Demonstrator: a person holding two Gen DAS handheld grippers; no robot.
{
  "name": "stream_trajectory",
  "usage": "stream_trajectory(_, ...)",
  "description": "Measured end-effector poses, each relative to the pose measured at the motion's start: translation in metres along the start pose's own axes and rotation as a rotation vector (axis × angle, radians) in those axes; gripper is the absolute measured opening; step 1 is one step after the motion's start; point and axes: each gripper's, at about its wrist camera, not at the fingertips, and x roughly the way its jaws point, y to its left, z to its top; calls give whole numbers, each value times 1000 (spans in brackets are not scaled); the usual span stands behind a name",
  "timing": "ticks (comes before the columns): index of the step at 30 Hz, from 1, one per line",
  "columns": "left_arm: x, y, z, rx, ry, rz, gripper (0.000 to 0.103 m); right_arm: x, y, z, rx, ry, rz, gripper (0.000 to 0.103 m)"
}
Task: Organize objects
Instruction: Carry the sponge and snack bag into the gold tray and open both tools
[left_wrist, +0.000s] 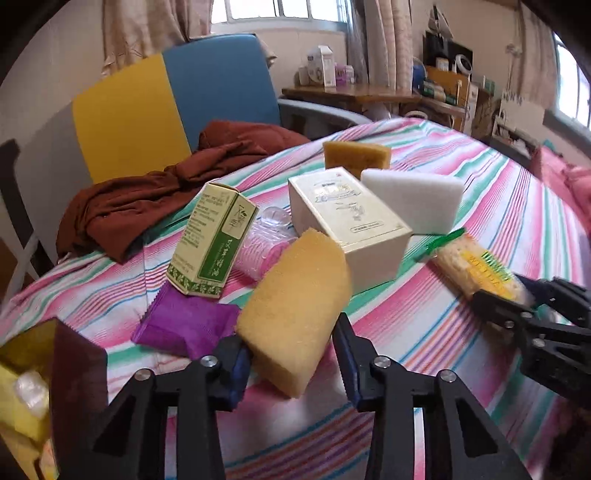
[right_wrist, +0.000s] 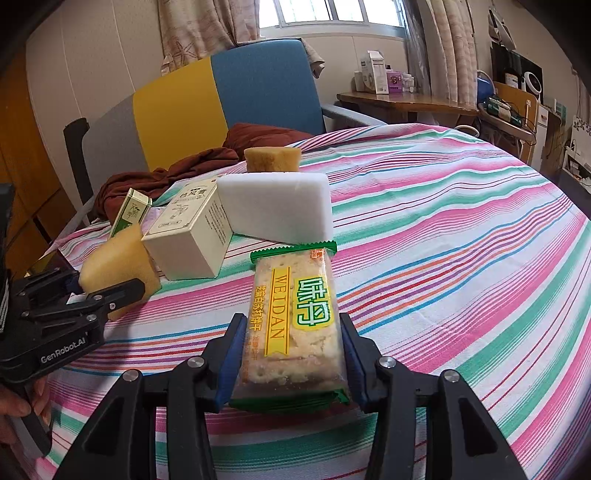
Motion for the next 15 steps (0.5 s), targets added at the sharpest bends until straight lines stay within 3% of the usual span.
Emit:
stream_trajectory(7, -38, -3, -25, -44, -118, 53, 41, -3, 0, -1, 2, -16, 0, 47)
stream_trajectory(15, -68, -3, -58, -74, -149, 31, 41, -20, 11, -10, -9, -61, -1, 46)
